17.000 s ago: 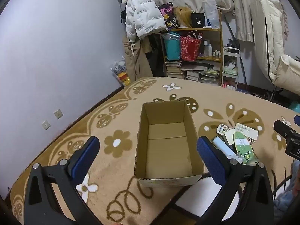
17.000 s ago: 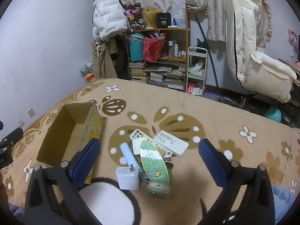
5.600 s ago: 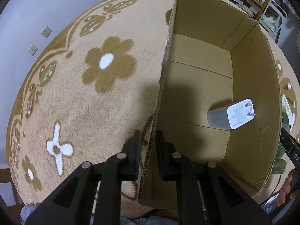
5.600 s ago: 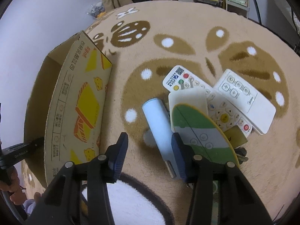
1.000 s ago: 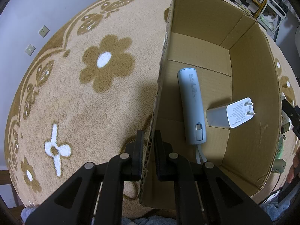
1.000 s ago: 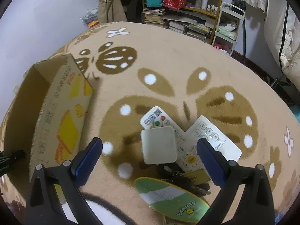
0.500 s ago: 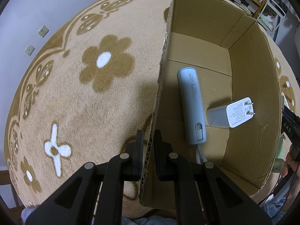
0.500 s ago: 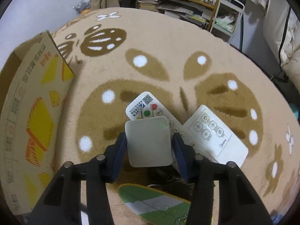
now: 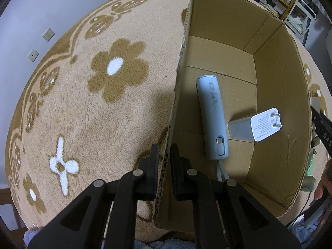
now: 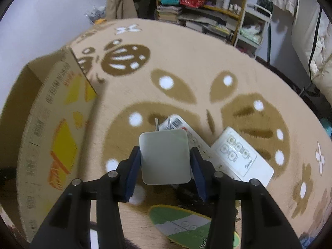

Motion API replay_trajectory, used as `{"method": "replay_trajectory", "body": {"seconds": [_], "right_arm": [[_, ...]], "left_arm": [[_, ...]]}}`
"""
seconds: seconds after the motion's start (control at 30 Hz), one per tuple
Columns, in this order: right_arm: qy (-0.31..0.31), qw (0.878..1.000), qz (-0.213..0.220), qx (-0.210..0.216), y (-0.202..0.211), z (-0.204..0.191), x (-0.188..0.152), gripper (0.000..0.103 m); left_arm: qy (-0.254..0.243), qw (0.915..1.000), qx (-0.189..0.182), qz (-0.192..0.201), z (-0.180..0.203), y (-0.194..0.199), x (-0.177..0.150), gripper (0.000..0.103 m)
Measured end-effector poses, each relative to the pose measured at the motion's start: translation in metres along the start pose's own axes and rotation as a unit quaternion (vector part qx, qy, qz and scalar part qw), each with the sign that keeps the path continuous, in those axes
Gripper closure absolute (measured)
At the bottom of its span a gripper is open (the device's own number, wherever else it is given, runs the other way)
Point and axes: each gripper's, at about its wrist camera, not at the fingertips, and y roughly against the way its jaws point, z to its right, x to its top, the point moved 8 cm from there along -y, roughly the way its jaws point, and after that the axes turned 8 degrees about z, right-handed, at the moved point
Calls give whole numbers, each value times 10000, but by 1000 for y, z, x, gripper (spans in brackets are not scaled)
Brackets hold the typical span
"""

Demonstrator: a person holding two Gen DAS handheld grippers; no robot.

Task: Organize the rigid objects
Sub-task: 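Carry the white square charger into the box and release it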

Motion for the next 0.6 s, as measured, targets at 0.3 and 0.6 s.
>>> {"method": "replay_trajectory", "body": {"seconds": [0.3,0.6], "right_arm": [[62,9975,460,538,36,-34,25,52],[136,9869,975,1278,72,-79,43,52]], "left_arm": [[-24,10000,17,10,0,0,0,93],[-52,10000,42,24,2,2,0,93]]}}
